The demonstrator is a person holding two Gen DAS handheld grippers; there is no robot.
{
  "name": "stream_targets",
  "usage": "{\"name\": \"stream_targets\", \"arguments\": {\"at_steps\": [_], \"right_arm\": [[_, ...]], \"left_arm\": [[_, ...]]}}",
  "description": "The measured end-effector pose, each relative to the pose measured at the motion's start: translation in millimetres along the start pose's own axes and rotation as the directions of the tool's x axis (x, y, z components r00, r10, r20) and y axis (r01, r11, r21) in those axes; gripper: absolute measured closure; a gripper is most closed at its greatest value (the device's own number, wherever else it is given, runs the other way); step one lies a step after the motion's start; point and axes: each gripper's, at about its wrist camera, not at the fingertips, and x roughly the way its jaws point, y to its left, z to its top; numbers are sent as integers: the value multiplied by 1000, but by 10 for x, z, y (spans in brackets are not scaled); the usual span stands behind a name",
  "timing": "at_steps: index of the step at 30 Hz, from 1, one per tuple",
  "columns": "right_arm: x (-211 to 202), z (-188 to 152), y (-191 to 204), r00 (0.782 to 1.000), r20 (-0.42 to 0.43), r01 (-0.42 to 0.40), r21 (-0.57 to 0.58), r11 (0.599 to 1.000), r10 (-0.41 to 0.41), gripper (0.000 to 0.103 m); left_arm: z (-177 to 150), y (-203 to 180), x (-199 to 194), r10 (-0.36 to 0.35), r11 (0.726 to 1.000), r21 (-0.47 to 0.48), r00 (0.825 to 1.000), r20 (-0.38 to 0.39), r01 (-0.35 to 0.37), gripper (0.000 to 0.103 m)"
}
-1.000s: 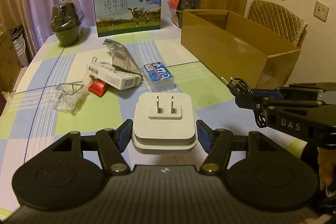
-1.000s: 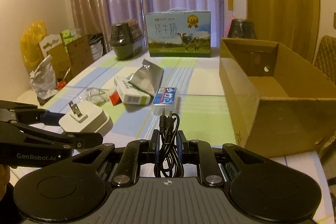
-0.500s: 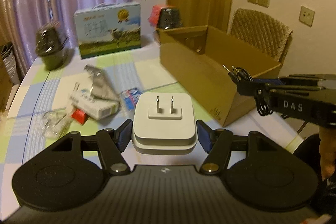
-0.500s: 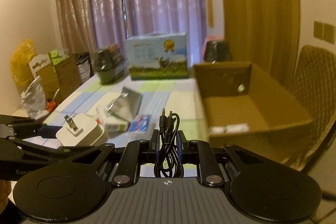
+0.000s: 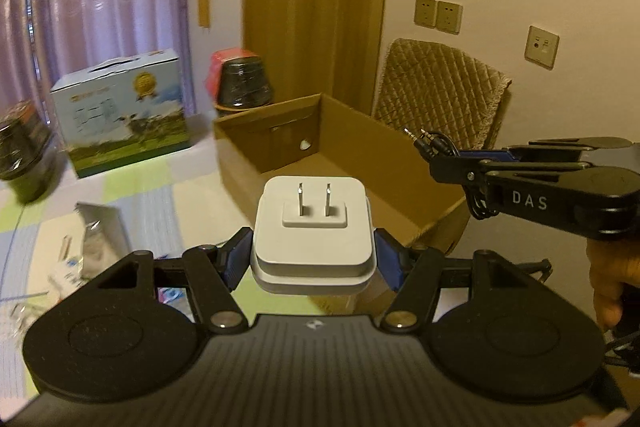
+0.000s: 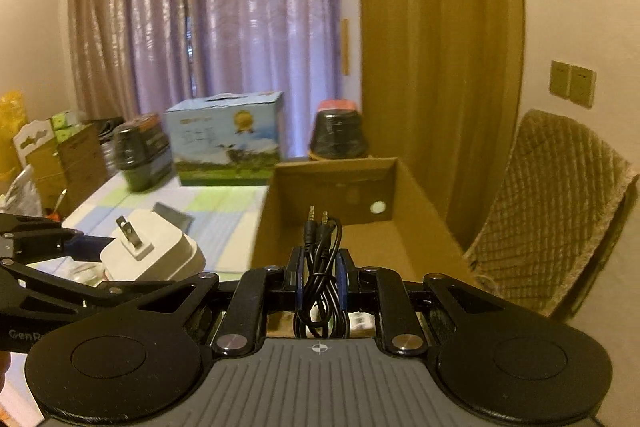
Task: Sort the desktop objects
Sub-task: 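Lift the adapter and cable and carry them toward the cardboard box, then open the left tool to drop the adapter into the cardboard box while the right tool lowers the cable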
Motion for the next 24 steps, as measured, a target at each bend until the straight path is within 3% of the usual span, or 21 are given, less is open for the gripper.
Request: {"name": "stream_targets", "arguments": {"at_steps": [11, 24], "right_arm": [[357, 127, -442, 1000, -24, 8, 34, 999, -7, 90], [695, 84, -678, 998, -60, 16, 72, 997, -12, 90]], "left_arm": [[340, -146, 607, -38, 999, 9, 999, -10, 38, 43], [304, -196, 1137, -75, 997, -7, 995, -62, 74, 43]]}}
